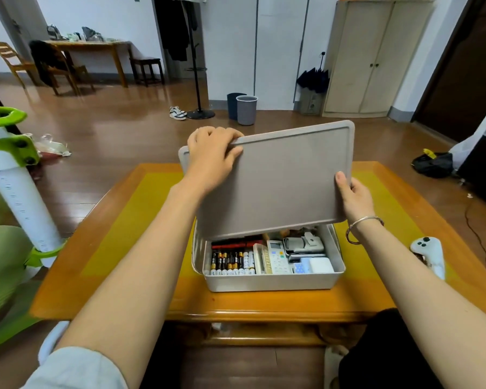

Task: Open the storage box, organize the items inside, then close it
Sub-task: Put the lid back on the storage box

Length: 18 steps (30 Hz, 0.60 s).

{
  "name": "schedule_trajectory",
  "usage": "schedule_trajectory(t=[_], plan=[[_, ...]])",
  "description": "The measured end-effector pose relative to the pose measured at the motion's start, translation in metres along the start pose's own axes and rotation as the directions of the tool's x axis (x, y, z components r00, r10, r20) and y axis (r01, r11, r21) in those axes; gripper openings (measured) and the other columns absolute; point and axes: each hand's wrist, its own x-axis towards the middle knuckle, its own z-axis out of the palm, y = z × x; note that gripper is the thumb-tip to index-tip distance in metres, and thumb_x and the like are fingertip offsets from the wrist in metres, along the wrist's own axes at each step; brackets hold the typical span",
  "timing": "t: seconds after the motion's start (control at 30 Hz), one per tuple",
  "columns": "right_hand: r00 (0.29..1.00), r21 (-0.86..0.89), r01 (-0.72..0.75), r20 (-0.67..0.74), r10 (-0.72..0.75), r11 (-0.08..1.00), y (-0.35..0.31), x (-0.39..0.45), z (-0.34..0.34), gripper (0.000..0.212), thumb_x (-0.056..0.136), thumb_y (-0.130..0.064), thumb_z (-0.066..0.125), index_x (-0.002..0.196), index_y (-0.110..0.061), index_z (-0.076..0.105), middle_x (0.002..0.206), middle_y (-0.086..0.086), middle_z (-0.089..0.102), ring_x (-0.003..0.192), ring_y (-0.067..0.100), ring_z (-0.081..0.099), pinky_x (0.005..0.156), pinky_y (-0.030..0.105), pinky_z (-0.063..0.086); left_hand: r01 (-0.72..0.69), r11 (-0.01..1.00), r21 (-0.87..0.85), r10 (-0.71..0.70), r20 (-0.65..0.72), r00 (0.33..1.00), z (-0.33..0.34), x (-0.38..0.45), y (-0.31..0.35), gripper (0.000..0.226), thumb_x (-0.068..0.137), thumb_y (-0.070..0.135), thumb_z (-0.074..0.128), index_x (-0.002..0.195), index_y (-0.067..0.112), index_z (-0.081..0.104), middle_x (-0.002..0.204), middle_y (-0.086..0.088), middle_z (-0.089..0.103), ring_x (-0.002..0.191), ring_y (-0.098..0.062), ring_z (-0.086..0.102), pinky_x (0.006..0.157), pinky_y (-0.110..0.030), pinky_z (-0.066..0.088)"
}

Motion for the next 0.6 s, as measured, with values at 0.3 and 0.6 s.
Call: schedule_trajectory(t=[0.3, 0.6], plan=[[0.981, 0.004, -0.176, -0.08, 0.176, 0.984, 0.024, -0.003, -0.011, 0.049, 0.092, -0.045, 0.052, 0.082, 0.003, 0.058, 0.08, 0.011, 0.051, 0.058, 0.017, 0.041, 0.047, 0.02, 0.036, 0.657, 0.752, -0.054, -0.654, 0.072, 0.753, 0.05, -0.074, -0.003, 0.052, 0.099, 0.032, 0.042, 0.139, 0.001, 0.028, 0.144, -0.019, 0.032, 0.132, -0.036, 0.03, 0.103, -0.049, 0.029], [0.928, -0.059, -0.361, -0.116, 0.353, 0.931, 0.056, -0.009, -0.002, 0.008, 0.087, -0.012, 0.064, 0.092, -0.007, 0.06, 0.092, 0.007, 0.058, 0.08, 0.019, 0.055, 0.06, 0.021, 0.043, 0.702, 0.712, 0.017, -0.689, 0.211, 0.694, 0.075, -0.1, -0.032, 0.034, 0.101, 0.021, 0.04, 0.125, -0.002, 0.044, 0.132, -0.026, 0.036, 0.124, -0.042, 0.034, 0.102, -0.043, 0.029]])
